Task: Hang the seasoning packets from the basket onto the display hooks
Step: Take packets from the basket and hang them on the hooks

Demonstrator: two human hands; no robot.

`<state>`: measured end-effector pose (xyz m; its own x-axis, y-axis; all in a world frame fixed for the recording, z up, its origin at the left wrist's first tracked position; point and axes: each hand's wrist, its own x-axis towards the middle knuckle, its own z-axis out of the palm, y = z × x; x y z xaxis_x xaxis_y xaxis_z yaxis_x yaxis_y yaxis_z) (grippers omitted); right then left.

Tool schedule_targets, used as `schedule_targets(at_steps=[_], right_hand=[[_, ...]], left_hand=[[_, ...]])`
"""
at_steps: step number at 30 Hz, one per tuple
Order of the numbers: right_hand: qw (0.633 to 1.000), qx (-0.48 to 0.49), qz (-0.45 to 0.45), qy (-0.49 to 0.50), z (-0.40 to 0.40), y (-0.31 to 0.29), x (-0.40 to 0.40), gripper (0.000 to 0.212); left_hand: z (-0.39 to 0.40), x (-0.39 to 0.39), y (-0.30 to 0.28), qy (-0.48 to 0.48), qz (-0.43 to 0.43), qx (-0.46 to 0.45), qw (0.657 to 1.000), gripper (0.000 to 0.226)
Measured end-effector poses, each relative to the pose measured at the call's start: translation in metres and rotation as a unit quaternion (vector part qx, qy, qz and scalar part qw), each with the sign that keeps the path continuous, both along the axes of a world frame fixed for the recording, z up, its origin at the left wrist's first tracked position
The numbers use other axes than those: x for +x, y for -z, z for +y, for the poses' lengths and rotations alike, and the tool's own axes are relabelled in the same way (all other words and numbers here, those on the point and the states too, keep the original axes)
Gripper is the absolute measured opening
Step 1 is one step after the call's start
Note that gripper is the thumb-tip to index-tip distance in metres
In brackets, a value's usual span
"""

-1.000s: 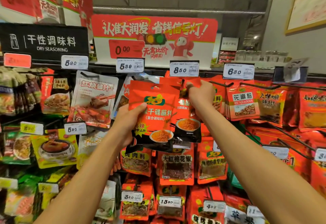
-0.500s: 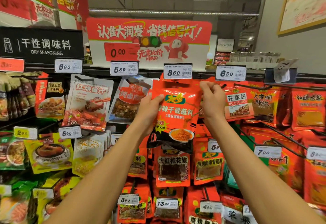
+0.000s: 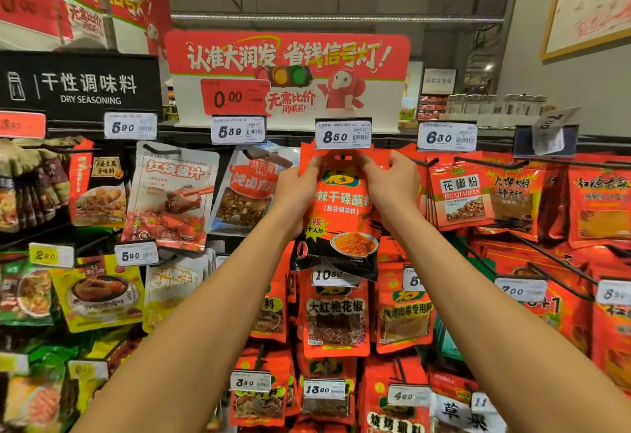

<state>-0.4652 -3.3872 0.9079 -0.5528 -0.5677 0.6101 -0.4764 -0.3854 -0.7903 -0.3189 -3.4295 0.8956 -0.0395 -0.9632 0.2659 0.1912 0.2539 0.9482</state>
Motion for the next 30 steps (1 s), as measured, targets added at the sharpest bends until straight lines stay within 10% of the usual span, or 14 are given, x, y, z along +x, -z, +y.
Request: schedule_targets(at_steps=[12,30], right_hand=[[0.996,0.087,0.013,0.002,-0.008,-0.001,-0.006,0.024],[0.981,0.174,0.079,0.041,-0.075,0.040,-0.025,0.044]], left_hand=[[-0.017,-0.003,0.000,-0.061,-0.051,0.019,0.997,0.026],[-0.085,-0.029,0.046,-0.068,-0.134,-0.022,0.988,0.034]])
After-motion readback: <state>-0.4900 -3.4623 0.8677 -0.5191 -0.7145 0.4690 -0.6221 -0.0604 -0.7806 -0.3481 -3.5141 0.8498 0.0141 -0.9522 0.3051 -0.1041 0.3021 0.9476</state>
